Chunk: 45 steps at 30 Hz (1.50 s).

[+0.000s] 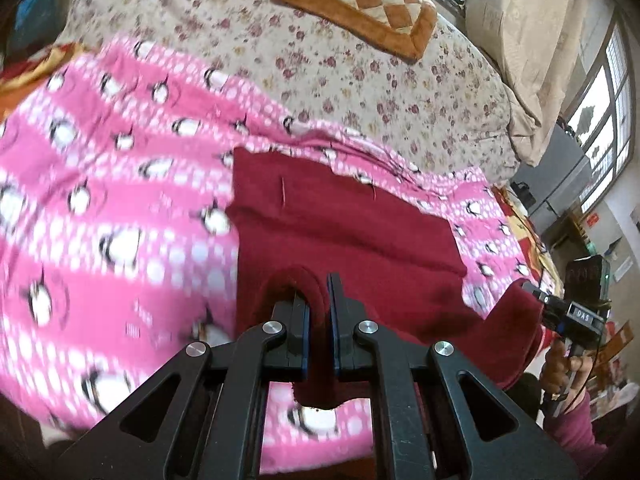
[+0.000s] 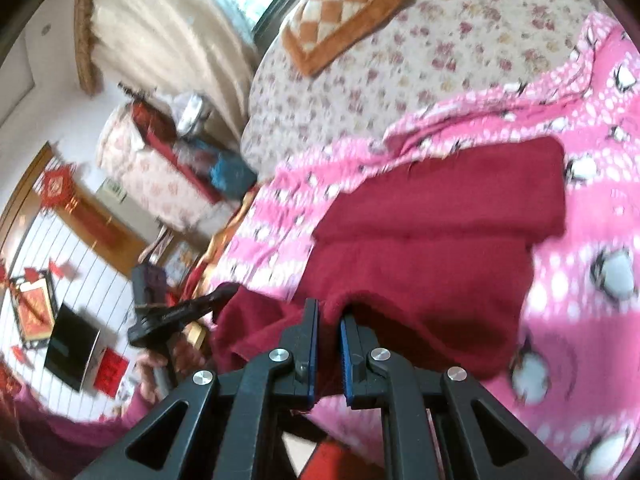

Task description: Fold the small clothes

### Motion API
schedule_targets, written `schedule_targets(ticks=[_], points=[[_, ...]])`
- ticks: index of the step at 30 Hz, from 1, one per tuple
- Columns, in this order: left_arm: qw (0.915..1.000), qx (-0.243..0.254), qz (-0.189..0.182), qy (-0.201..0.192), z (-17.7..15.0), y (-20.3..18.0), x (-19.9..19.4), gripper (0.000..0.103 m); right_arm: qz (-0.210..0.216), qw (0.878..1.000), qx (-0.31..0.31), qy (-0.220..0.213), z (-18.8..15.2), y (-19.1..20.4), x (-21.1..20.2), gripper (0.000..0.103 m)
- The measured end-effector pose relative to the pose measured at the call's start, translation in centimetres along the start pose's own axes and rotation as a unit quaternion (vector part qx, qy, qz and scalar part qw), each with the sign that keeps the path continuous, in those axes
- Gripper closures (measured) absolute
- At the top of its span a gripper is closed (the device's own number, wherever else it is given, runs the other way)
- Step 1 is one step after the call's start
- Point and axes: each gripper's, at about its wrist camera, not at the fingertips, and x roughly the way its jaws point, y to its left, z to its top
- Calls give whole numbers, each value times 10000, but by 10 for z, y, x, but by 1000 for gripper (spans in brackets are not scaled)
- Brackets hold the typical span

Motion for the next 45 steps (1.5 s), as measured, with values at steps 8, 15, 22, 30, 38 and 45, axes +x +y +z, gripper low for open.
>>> schedule_targets(ticks=[8, 15, 22, 30, 38, 45], points=[[9999, -119, 105, -17, 67, 3, 57, 96, -351, 9973, 359, -541, 69, -37, 19, 94], [9991, -184, 363, 115, 116, 7, 128, 96, -975, 9907, 659, -684, 119, -87, 46, 95], [9934, -829, 453, 646, 125, 48, 193, 96, -1376, 9803, 1380, -325, 146, -159, 96, 95], [9916, -1064, 6, 733, 126, 58, 190, 75, -1291, 9766, 1655, -461, 151, -173, 90, 70], [9930, -1178, -13, 97, 133, 57, 166, 24, -1609, 9841, 591, -475, 156, -117, 88, 45], [9889, -1238, 537, 620, 116, 67, 180, 24, -3075, 9491, -50, 680, 158, -135, 186, 47]])
